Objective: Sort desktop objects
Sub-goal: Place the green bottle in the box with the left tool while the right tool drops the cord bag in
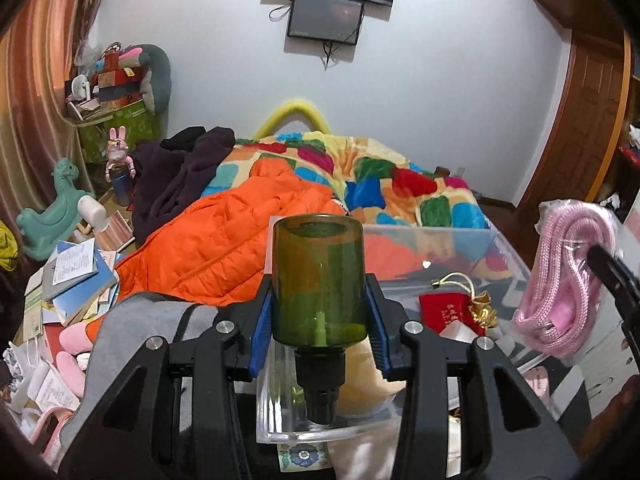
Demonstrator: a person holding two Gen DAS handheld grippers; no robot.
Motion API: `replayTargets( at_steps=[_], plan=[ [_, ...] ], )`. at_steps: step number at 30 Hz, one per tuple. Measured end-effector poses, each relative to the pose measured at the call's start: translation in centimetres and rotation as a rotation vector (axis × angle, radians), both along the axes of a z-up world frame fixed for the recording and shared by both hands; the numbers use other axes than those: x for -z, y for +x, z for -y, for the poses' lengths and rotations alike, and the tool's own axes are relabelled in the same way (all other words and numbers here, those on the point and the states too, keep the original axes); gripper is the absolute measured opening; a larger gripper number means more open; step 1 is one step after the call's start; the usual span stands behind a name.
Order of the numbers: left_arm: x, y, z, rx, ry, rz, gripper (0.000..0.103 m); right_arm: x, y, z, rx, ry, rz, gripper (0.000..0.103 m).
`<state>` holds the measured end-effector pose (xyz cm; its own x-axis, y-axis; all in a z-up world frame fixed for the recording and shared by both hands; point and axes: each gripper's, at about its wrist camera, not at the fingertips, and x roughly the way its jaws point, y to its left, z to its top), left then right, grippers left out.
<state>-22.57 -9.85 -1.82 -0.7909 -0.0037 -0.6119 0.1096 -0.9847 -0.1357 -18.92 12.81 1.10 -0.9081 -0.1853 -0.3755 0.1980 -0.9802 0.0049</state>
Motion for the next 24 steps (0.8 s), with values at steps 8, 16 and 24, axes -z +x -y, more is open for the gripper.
replayTargets(
  at_steps=[8,16,24],
  plan=[
    [0.6,0.1,0.2,-0.001,-0.005,0.004,0.048,0.9,-1.2,1.3,-0.017,0.04,0.039,0.022],
    [1.0,0.6,0.4,0.005,-0.004,0.002,0.054,3.5,-1.6,2.2,-0.083,0.072,0.142,0.022],
    [1.0,1.5,1.1,0.005,0.036,-0.008,0.058,3.6,-0.4,0.7,-0.092,0.015,0.156,0.045]
  ],
)
